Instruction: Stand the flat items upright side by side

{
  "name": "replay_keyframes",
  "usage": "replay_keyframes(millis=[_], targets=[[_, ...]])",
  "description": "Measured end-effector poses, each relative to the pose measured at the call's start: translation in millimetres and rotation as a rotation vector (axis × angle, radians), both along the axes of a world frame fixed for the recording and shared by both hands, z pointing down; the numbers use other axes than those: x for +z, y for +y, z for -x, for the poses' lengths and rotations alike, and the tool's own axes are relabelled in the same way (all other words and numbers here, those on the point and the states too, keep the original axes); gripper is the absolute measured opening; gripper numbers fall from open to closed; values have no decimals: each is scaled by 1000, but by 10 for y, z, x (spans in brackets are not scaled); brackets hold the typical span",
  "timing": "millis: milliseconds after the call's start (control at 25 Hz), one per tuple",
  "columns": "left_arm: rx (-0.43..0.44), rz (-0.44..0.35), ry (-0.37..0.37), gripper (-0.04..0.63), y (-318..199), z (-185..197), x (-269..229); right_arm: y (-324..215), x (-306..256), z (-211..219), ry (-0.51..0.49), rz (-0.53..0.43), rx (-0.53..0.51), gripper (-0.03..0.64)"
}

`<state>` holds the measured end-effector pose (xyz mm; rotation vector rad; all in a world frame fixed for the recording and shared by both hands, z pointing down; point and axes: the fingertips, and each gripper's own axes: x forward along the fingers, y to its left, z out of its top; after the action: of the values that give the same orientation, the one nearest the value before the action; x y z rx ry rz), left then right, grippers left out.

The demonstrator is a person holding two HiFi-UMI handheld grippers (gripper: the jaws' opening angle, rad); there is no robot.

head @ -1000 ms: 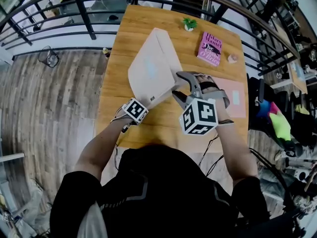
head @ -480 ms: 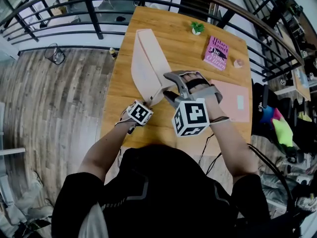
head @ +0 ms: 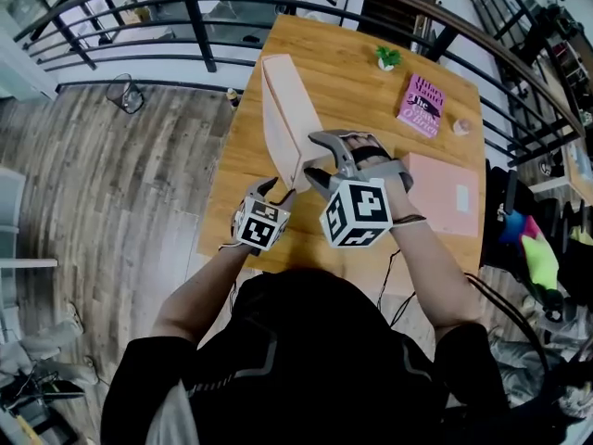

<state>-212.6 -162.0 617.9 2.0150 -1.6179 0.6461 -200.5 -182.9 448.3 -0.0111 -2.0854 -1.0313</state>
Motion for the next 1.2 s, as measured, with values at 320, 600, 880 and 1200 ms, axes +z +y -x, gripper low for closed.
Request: replay_keyframes(millis=[320, 600, 880, 1200], targets=[[-78, -71, 32, 218, 240, 44, -361, -82, -141, -146, -323, 332, 213, 374], [-205, -143, 50, 218, 552, 446, -748, -187, 592, -352, -372, 785, 420, 380], [-202, -134, 19, 218, 904, 757, -856, -109, 1414, -218, -248, 851, 438, 388], [-222, -168, -20, 218, 1072, 1163, -981, -180, 1709, 19, -256, 897, 524, 397]])
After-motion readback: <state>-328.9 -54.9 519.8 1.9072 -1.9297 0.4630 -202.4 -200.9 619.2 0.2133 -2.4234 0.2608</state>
